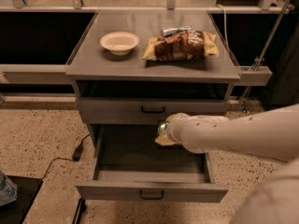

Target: Pick green can from middle drawer and place on counter

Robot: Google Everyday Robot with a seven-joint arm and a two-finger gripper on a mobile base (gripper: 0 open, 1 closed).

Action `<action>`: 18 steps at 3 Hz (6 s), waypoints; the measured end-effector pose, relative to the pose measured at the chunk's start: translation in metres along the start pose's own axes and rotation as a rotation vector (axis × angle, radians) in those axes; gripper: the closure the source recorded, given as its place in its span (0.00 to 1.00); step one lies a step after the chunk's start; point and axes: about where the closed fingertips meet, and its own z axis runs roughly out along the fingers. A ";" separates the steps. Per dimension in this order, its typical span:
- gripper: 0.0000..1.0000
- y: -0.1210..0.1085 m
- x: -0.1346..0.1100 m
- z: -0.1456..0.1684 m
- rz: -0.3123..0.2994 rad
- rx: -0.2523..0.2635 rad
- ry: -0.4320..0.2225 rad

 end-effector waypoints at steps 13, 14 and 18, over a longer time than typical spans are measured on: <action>1.00 -0.214 -0.228 -0.003 -0.351 0.036 -0.382; 0.90 -0.214 -0.228 -0.003 -0.351 0.036 -0.382; 0.00 -0.214 -0.228 -0.003 -0.351 0.036 -0.382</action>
Offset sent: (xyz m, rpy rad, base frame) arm 0.0130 0.0117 0.0526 -0.0089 -0.1156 0.0494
